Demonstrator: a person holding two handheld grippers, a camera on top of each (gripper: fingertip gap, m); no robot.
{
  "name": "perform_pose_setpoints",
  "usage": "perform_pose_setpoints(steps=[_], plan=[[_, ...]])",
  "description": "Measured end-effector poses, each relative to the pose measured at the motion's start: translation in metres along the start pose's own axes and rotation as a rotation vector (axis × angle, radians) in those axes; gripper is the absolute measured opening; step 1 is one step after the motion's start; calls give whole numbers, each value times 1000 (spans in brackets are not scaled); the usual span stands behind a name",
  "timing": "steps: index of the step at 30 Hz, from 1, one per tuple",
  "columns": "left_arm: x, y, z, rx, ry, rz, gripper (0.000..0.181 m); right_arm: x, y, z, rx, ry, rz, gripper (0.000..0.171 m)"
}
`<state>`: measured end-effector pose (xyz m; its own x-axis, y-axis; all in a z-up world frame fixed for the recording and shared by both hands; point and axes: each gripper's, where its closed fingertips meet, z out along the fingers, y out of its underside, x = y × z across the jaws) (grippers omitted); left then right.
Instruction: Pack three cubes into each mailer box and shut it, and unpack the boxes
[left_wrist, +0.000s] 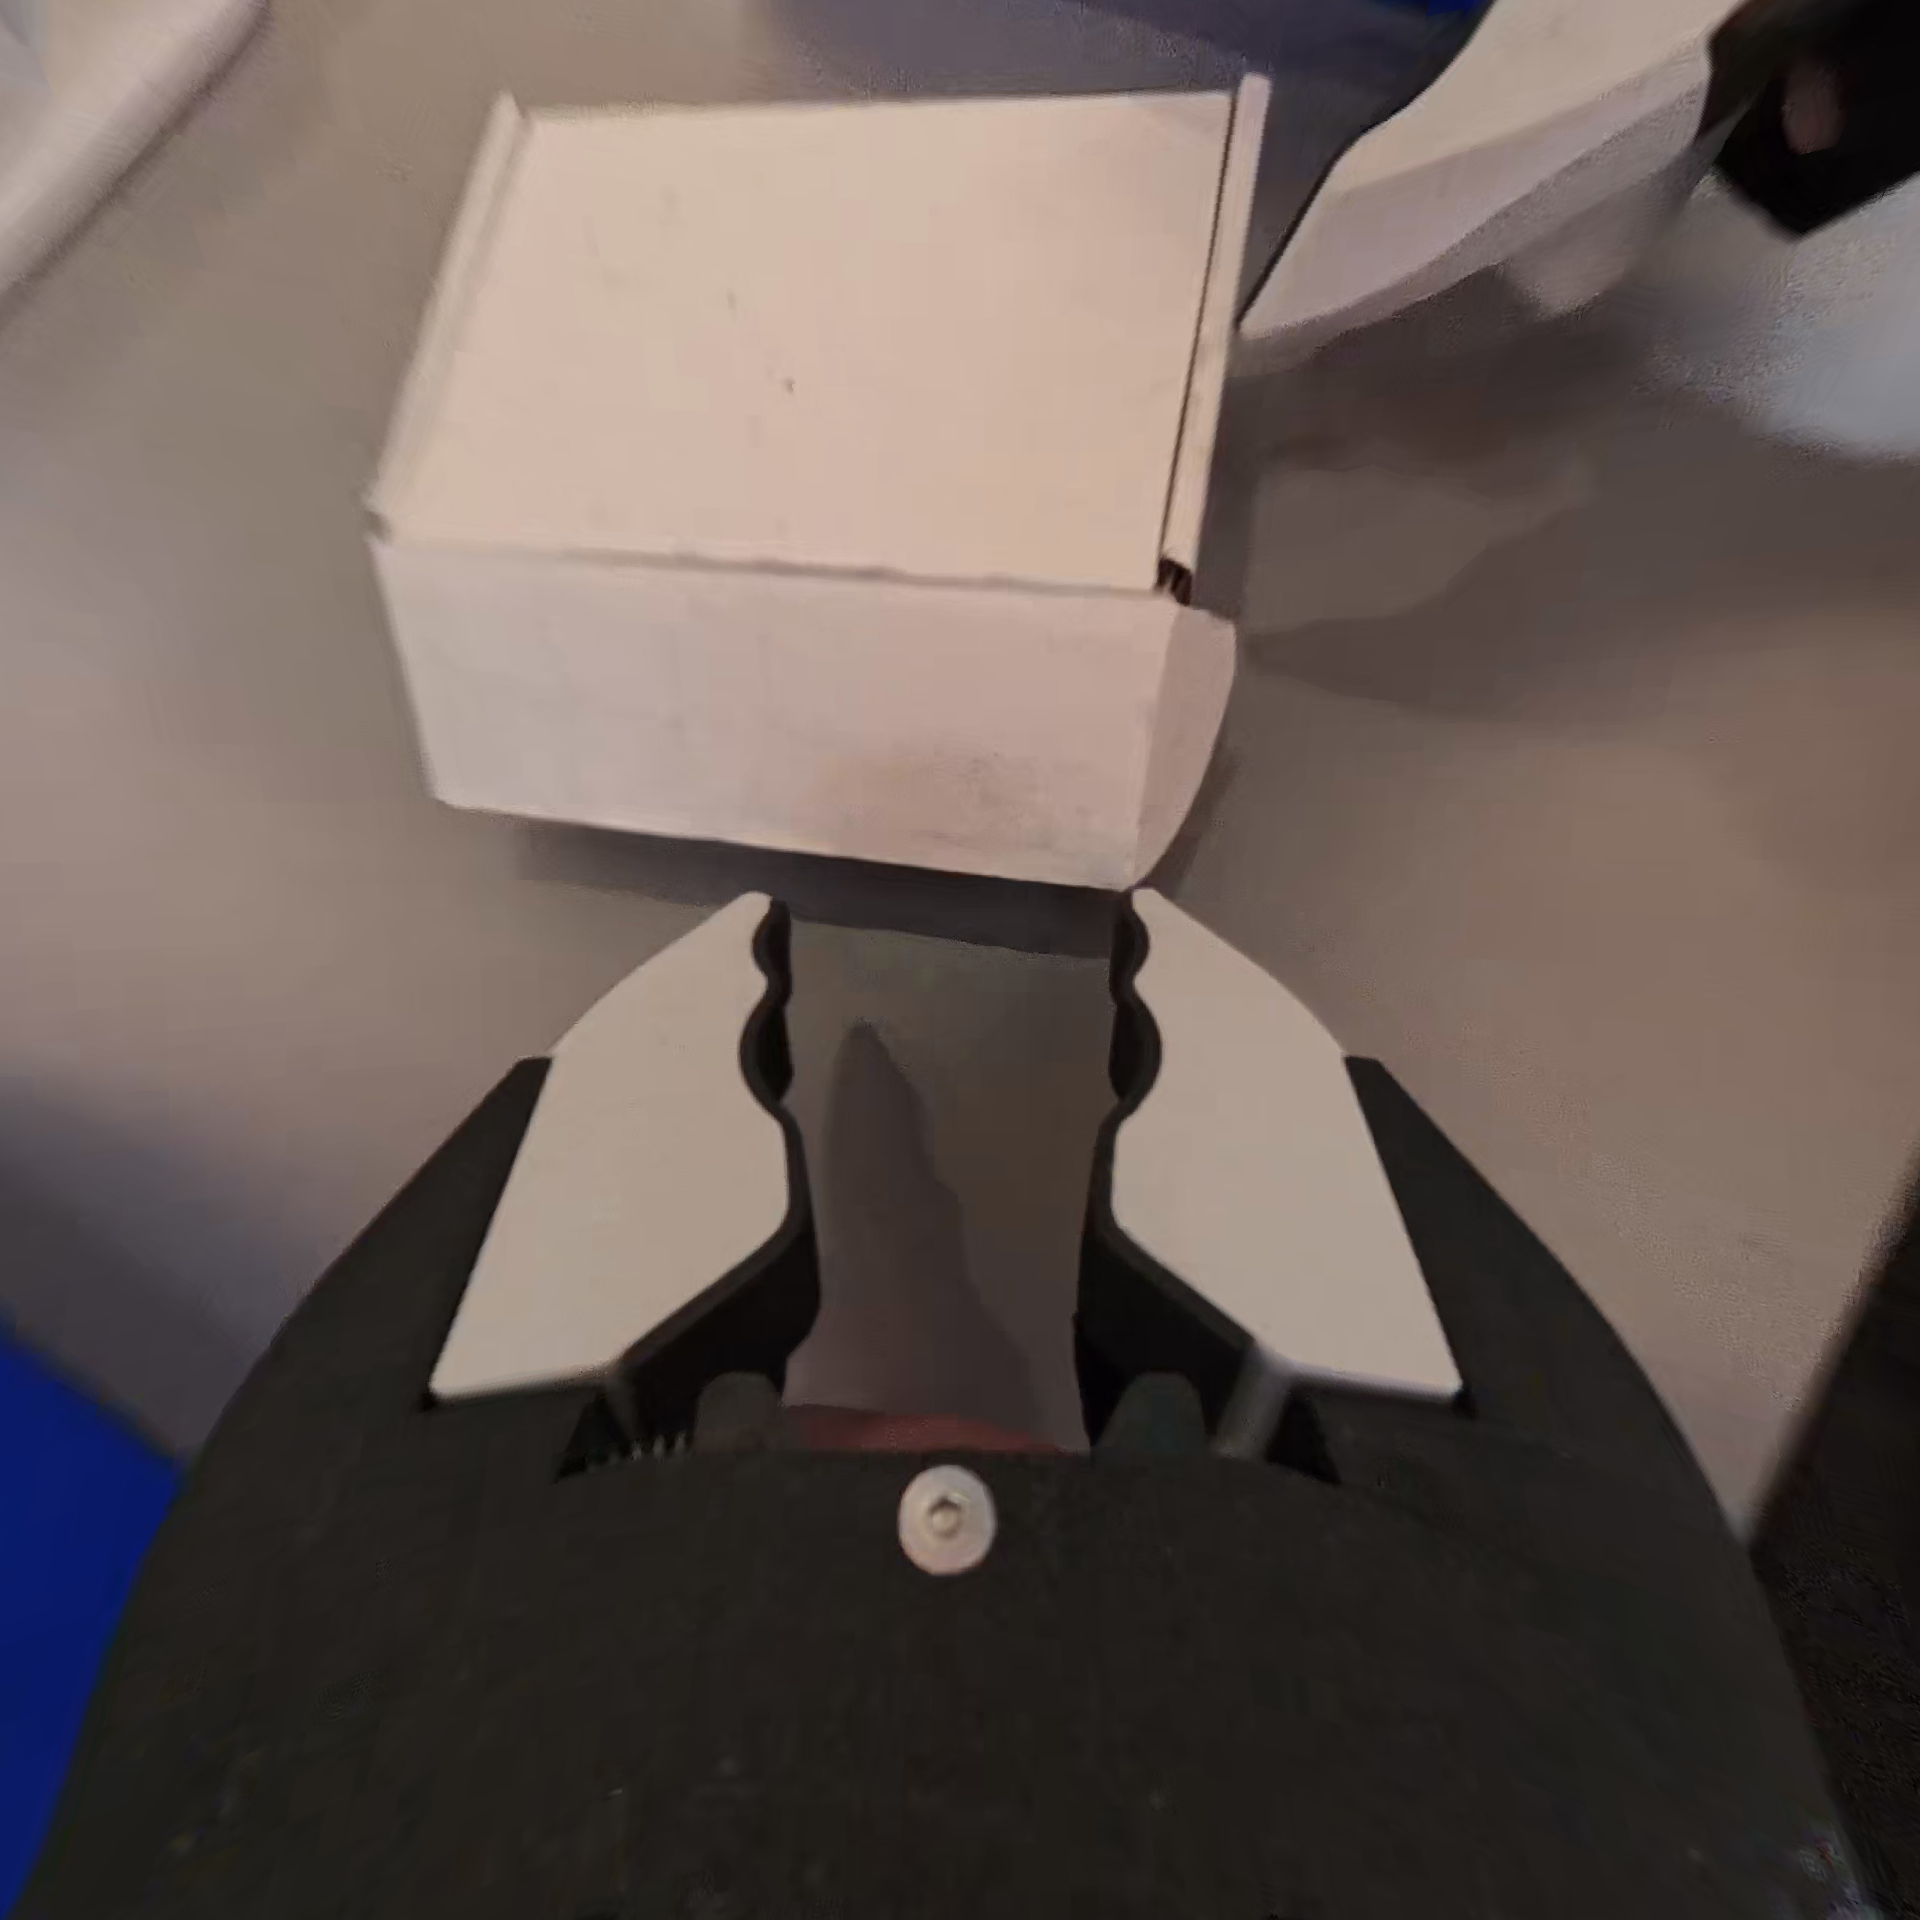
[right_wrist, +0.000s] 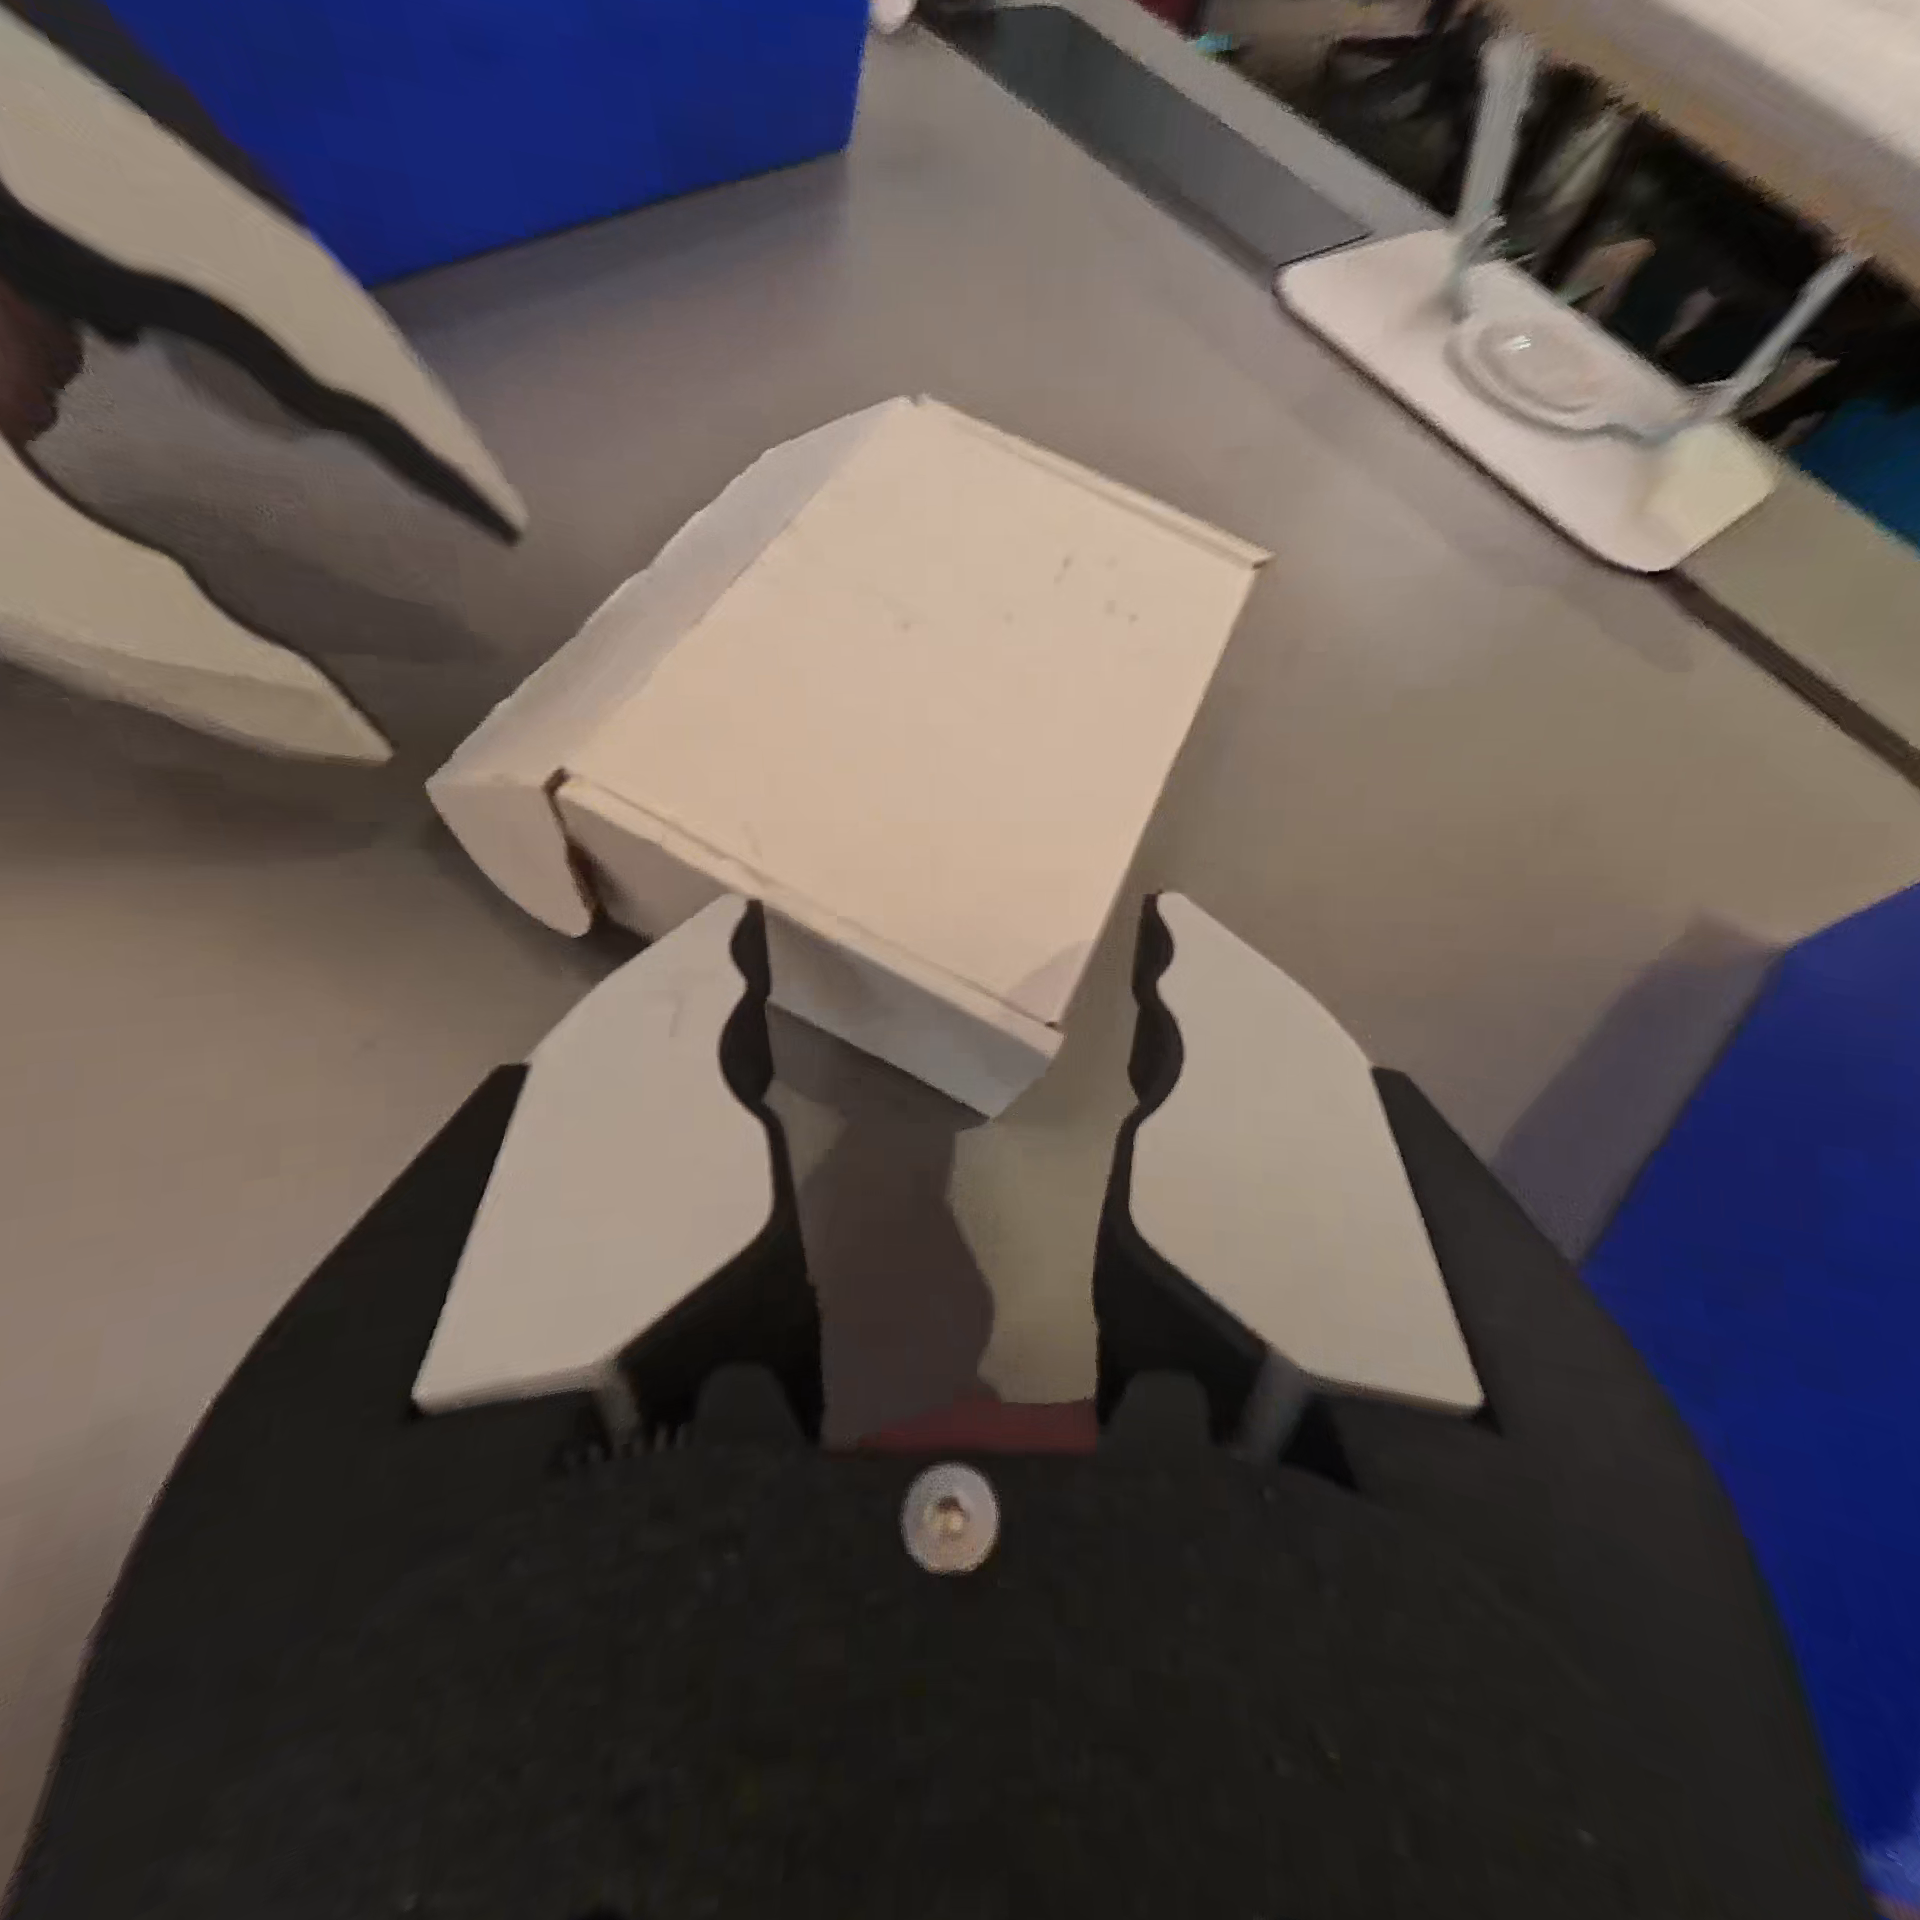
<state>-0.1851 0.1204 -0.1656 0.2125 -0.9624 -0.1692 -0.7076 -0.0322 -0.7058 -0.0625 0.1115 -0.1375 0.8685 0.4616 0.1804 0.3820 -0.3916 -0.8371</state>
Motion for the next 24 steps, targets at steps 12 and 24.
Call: perform_pose_setpoints(steps=[12,24], plan=[[37,-6,15,27,351,-397,54,-18,13,20,-64,148,-463,57],[6,-18,2,125,62,-178,24,-11,11,19,-66,166,-414,53]])
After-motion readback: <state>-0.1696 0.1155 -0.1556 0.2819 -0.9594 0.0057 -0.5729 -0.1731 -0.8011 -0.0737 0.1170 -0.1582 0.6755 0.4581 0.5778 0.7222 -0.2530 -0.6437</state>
